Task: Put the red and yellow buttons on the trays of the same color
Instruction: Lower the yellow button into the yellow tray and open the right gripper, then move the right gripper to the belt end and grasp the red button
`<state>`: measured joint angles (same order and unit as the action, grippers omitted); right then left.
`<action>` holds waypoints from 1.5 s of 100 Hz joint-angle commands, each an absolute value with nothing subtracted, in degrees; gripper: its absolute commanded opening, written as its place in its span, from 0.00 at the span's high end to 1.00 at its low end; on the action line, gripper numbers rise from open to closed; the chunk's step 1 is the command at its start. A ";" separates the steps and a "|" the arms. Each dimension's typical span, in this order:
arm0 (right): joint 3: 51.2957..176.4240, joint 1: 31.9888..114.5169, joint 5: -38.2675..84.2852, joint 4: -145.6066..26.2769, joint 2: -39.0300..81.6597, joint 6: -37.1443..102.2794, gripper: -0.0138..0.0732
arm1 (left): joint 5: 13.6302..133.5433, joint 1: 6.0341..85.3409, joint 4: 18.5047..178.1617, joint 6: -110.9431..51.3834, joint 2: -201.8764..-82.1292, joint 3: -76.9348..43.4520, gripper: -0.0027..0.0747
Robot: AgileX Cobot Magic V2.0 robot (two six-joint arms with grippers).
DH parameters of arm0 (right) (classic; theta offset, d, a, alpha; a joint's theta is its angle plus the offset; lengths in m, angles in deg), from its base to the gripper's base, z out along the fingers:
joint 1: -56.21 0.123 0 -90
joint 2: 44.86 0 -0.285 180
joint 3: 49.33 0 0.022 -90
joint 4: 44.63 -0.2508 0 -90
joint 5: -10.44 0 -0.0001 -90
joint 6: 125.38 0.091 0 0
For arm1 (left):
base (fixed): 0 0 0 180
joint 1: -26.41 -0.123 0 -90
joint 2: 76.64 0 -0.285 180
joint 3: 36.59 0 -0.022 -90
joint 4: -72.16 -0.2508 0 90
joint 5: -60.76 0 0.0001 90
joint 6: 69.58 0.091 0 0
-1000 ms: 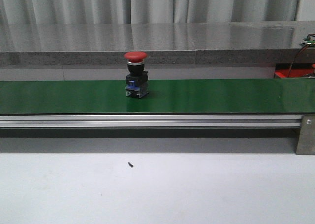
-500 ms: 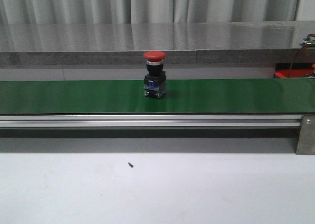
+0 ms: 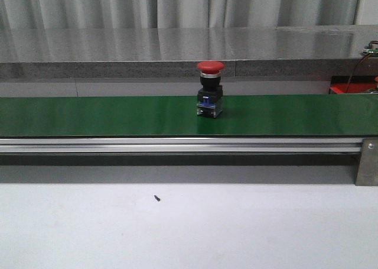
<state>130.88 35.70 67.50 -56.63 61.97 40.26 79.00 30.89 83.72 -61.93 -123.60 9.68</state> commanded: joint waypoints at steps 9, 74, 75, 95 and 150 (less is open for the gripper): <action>132.80 37.20 67.06 -58.03 52.91 38.94 0.31 | 74.64 31.27 84.28 -62.04 -123.79 7.95 0.99; 132.80 63.82 63.70 -59.86 51.02 32.05 0.31 | 74.64 31.27 84.28 -62.04 -123.79 7.95 0.99; 132.80 64.05 63.35 -59.86 51.26 31.92 0.31 | 74.64 31.27 84.28 -62.04 -123.79 7.95 0.99; 132.91 68.67 59.77 -59.85 54.77 31.25 0.17 | 74.64 31.27 84.28 -62.04 -123.79 7.95 0.99; 140.36 69.15 58.67 -59.85 63.98 31.25 0.17 | 74.64 31.27 84.28 -62.04 -123.79 7.95 0.99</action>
<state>137.90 69.21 60.62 -58.83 65.53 31.95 79.00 30.89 83.72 -61.93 -123.60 9.68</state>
